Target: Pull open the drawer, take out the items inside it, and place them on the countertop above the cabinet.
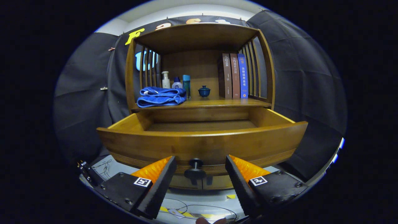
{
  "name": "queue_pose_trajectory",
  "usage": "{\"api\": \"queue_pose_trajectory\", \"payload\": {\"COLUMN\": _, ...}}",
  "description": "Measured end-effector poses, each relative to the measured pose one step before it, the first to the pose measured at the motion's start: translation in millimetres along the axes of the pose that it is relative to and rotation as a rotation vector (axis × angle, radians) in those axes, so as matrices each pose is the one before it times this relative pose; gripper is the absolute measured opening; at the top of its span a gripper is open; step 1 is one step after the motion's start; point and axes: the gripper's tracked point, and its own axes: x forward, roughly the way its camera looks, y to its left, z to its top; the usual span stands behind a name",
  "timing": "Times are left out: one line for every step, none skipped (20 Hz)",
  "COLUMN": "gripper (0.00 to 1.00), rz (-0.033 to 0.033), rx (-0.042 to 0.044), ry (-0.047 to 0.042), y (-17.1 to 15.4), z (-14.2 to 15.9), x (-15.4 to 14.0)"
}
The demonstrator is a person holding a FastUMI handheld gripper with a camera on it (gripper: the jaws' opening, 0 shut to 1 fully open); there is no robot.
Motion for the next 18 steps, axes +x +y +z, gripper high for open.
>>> {"api": "queue_pose_trajectory", "payload": {"gripper": 0.99, "rz": 0.02239, "rx": 0.01135, "ry": -0.00324, "y": 2.59, "z": 13.32, "x": -2.60}}
{"api": "queue_pose_trajectory", "payload": {"gripper": 0.99, "rz": 0.02135, "rx": 0.01032, "ry": -0.00080, "y": 1.89, "z": 12.96, "x": -1.92}}
{"api": "queue_pose_trajectory", "payload": {"gripper": 0.99, "rz": 0.02352, "rx": 0.00974, "ry": -0.00592, "y": 1.92, "z": 15.52, "x": 0.72}}
{"api": "queue_pose_trajectory", "payload": {"gripper": 0.99, "rz": 0.02114, "rx": 0.01083, "ry": 0.00003, "y": 2.09, "z": 15.06, "x": 1.03}}
{"api": "queue_pose_trajectory", "payload": {"gripper": 0.99, "rz": 0.01406, "rx": 0.01252, "ry": -0.00230, "y": 1.73, "z": 16.96, "x": 2.36}}
{"api": "queue_pose_trajectory", "payload": {"gripper": 0.99, "rz": 0.01122, "rx": 0.01428, "ry": 0.01547, "y": 1.55, "z": 11.30, "x": 3.33}}
{"api": "queue_pose_trajectory", "payload": {"gripper": 0.99, "rz": -0.00166, "rx": 0.01648, "ry": 0.03167, "y": -1.11, "z": 8.38, "x": 5.36}}
{"api": "queue_pose_trajectory", "payload": {"gripper": 0.99, "rz": -0.00293, "rx": 0.01176, "ry": 0.03380, "y": -1.79, "z": 7.16, "x": 5.66}}
{"api": "queue_pose_trajectory", "payload": {"gripper": 0.99, "rz": 0.00146, "rx": 0.00719, "ry": 0.03129, "y": -0.11, "z": 6.57, "x": 7.20}}
{"api": "queue_pose_trajectory", "payload": {"gripper": 0.99, "rz": 0.00630, "rx": 0.00155, "ry": 0.03843, "y": 0.68, "z": 4.20, "x": 7.73}}
{"api": "queue_pose_trajectory", "payload": {"gripper": 0.99, "rz": 0.00331, "rx": -0.00066, "ry": 0.03846, "y": -0.79, "z": 2.79, "x": 8.21}}
{"api": "queue_pose_trajectory", "payload": {"gripper": 0.99, "rz": -0.00639, "rx": -0.00468, "ry": 0.03874, "y": -4.25, "z": 2.44, "x": 8.11}}
{"api": "queue_pose_trajectory", "payload": {"gripper": 0.99, "rz": -0.00348, "rx": -0.00602, "ry": 0.02481, "y": -2.56, "z": 4.48, "x": 10.38}}
{"api": "queue_pose_trajectory", "payload": {"gripper": 0.99, "rz": -0.00609, "rx": -0.00851, "ry": 0.03617, "y": -2.59, "z": 1.18, "x": 10.54}}
{"api": "queue_pose_trajectory", "payload": {"gripper": 0.99, "rz": -0.01030, "rx": -0.00688, "ry": 0.04705, "y": -3.82, "z": -1.07, "x": 11.70}}
{"api": "queue_pose_trajectory", "payload": {"gripper": 0.99, "rz": 0.00736, "rx": -0.00582, "ry": 0.04811, "y": -0.70, "z": -1.98, "x": 11.56}}
{"api": "queue_pose_trajectory", "payload": {"gripper": 0.99, "rz": -0.00447, "rx": 0.00330, "ry": 0.05096, "y": -1.10, "z": -3.57, "x": 13.26}}
{"api": "queue_pose_trajectory", "payload": {"gripper": 0.99, "rz": 0.00333, "rx": -0.00620, "ry": 0.03922, "y": -2.15, "z": -1.72, "x": 10.84}}
